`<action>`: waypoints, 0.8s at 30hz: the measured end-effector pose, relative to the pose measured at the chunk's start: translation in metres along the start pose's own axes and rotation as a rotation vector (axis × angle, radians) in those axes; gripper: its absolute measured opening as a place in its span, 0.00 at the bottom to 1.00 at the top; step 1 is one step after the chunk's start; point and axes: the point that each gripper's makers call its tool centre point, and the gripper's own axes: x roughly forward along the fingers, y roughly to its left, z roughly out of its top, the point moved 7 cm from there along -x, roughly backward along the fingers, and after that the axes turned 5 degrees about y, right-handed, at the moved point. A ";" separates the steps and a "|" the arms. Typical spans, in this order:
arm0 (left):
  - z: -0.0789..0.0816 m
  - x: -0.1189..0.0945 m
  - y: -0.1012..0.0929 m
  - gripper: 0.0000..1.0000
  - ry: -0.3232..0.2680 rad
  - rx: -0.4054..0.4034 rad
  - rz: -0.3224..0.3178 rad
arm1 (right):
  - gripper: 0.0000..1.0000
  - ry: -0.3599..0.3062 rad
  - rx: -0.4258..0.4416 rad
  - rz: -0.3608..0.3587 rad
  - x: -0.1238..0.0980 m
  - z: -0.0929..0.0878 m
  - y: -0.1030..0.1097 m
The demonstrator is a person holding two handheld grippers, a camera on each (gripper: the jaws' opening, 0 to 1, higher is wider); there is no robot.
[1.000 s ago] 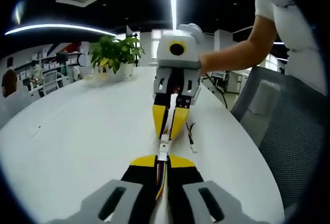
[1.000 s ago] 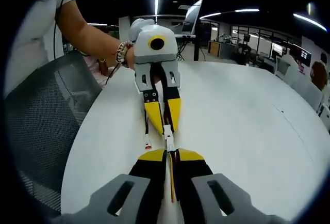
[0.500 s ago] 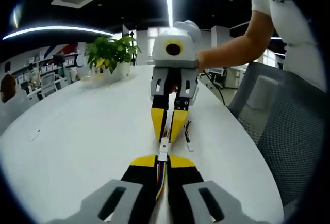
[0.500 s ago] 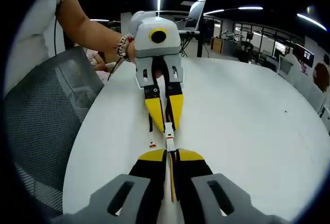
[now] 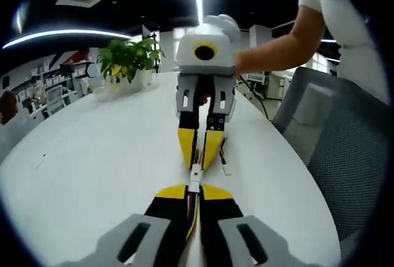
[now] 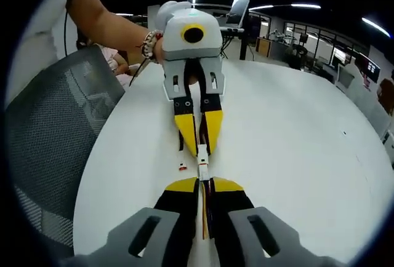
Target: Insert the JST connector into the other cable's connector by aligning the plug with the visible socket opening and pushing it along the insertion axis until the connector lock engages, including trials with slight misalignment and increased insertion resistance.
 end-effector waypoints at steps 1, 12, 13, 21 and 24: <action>-0.001 0.000 0.000 0.00 0.004 0.000 0.000 | 0.04 0.007 -0.001 0.001 0.001 0.000 0.000; -0.003 0.005 -0.001 0.00 0.015 -0.004 -0.004 | 0.04 0.029 0.001 0.009 0.005 -0.001 0.000; -0.002 0.005 -0.001 0.00 0.009 -0.007 -0.004 | 0.04 0.017 0.005 0.010 0.006 0.000 0.000; 0.000 0.001 -0.001 0.00 -0.025 -0.032 -0.008 | 0.03 -0.021 0.068 0.012 0.000 0.002 -0.003; 0.002 0.000 0.001 0.00 -0.035 -0.041 0.002 | 0.03 -0.026 0.051 -0.003 -0.001 0.005 -0.003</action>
